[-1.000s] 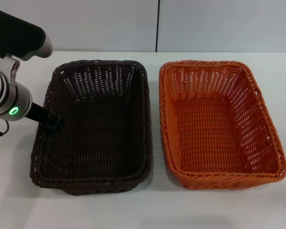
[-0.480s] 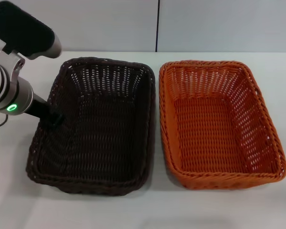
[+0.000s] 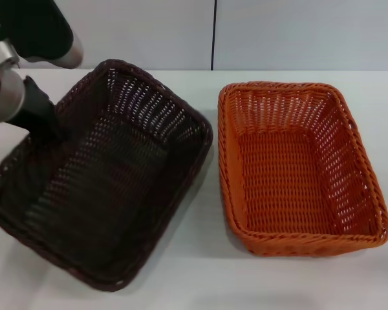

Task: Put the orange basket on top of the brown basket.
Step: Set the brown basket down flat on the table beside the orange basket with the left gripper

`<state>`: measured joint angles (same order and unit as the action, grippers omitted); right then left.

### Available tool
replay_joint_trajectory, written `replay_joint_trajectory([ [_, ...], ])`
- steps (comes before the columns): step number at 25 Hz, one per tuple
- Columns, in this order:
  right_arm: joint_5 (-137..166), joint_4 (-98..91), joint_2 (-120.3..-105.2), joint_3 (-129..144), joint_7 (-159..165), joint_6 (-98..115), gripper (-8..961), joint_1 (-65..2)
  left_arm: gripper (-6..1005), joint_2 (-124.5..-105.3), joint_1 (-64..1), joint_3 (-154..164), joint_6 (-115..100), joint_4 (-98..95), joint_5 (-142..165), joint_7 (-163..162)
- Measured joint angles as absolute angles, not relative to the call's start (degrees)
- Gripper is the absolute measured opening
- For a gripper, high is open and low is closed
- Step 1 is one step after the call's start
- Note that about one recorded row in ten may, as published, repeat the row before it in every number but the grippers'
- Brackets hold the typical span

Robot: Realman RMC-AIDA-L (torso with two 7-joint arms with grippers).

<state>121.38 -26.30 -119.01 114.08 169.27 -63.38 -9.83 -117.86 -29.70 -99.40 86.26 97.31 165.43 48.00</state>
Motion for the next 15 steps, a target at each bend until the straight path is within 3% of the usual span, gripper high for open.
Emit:
replay_joint_trajectory([
  [7,121.37,-27.55,-119.23,114.08,169.27,-63.5,611,-9.55,323,-117.78,-31.4,-104.13,91.07,102.85,165.5,57.56],
  [15,121.37,-29.28,-119.3,114.28,169.27,-63.81,606,-9.14,198,-117.78,-31.35,-105.99,94.93,108.87,165.14,64.98],
])
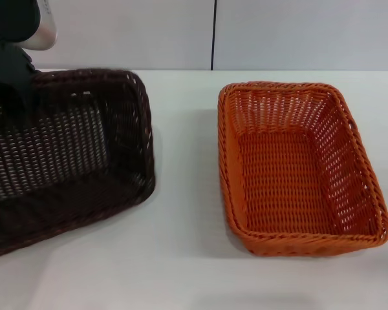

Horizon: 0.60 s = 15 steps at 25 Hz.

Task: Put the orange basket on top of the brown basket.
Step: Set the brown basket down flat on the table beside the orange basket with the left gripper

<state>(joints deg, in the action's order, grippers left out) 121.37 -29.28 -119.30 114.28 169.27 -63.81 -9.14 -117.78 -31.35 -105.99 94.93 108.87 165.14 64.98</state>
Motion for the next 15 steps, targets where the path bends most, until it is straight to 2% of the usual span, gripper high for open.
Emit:
replay_joint_trajectory([
  [15,121.38,-30.51,-119.36,114.61,169.27,-63.47,596,-9.15,188,-117.98,-32.83,-105.48,101.08,113.21,161.55,70.72],
])
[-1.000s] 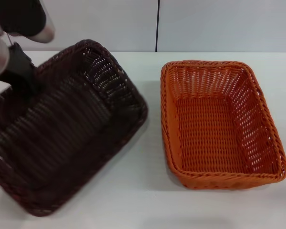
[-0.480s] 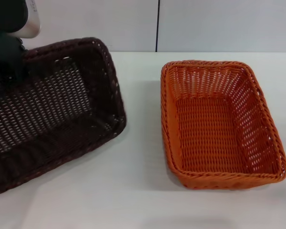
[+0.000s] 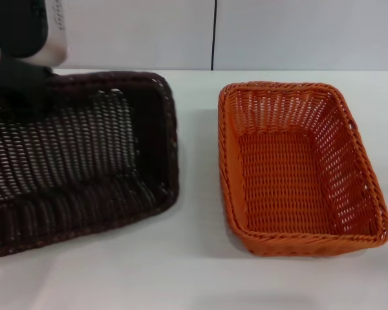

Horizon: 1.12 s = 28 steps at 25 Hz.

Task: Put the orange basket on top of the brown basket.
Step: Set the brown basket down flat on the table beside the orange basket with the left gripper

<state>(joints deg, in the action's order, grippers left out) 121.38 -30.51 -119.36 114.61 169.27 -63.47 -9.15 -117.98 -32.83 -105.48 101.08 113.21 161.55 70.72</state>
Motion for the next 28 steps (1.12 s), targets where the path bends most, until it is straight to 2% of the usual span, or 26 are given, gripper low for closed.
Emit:
replay_joint_trajectory([
  [9,121.38,-30.25,-119.16,114.53,169.28,-63.3,589,-9.74,186,-118.04,-37.0,-104.23,98.96,104.62,158.11,72.09],
  [17,121.38,-29.58,-119.02,114.1,169.28,-63.03,584,-10.31,185,-117.84,-45.43,-104.9,87.76,80.8,159.7,73.6],
  [26,121.39,-28.86,-118.84,114.09,169.28,-62.38,578,-10.47,184,-118.25,-47.43,-101.92,82.16,74.95,162.95,71.46],
  [28,121.5,-28.69,-118.83,114.1,169.27,-62.32,577,-10.48,256,-118.25,-47.06,-101.0,80.92,75.61,163.3,70.66],
])
